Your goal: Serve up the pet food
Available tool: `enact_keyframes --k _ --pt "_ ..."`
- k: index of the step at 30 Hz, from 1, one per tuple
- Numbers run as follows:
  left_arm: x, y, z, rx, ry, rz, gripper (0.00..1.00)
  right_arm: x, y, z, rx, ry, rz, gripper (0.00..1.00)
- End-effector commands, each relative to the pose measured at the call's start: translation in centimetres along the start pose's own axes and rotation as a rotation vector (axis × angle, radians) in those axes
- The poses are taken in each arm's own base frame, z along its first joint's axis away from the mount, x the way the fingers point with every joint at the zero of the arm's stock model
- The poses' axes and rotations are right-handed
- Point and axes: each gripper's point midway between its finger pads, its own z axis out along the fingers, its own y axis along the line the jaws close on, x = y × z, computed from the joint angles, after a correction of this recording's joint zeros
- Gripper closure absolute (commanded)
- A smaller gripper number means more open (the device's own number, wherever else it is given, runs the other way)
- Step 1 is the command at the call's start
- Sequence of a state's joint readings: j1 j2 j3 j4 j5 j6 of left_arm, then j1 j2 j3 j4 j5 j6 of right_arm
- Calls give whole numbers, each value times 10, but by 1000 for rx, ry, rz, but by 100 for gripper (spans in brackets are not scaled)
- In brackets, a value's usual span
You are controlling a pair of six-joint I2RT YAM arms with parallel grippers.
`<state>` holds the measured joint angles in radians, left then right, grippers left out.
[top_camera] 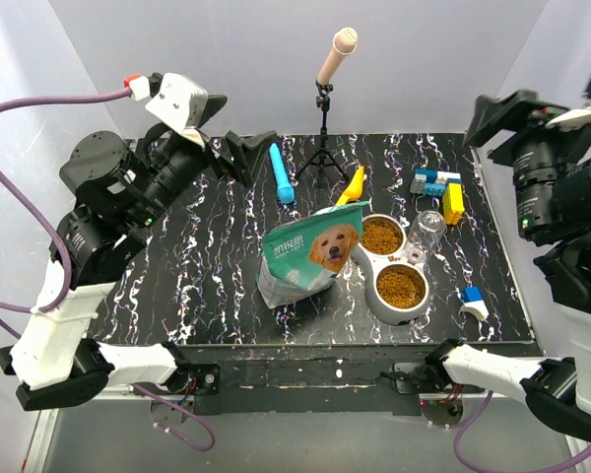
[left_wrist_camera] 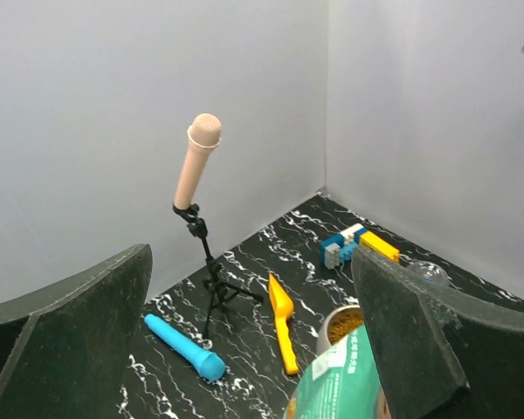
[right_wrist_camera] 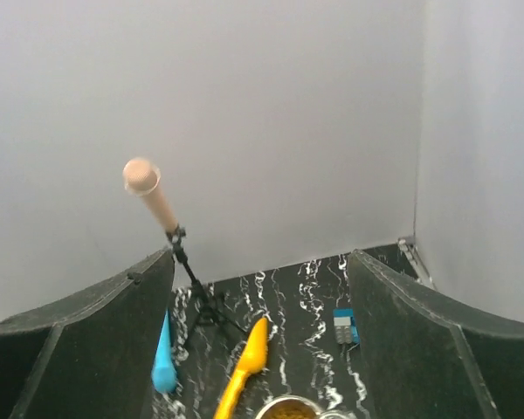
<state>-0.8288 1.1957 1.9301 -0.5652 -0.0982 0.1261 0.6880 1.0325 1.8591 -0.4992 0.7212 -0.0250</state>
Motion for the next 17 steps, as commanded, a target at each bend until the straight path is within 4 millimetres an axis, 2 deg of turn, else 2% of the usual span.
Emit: enact_keyframes --k 1,3,5,12,17 --pt "-5 15 8 -76 -7 61 2 21 -37 -1 315 82 174 13" --pt "-3 15 8 -75 0 65 2 29 -26 0 241 100 166 13" --pt "-1 14 7 -71 9 63 2 28 -22 -4 195 88 178 12" --pt "9 11 7 -66 30 40 2 23 -30 -6 234 83 169 11" --pt "9 11 6 -65 33 39 2 22 -26 -5 213 103 155 10"
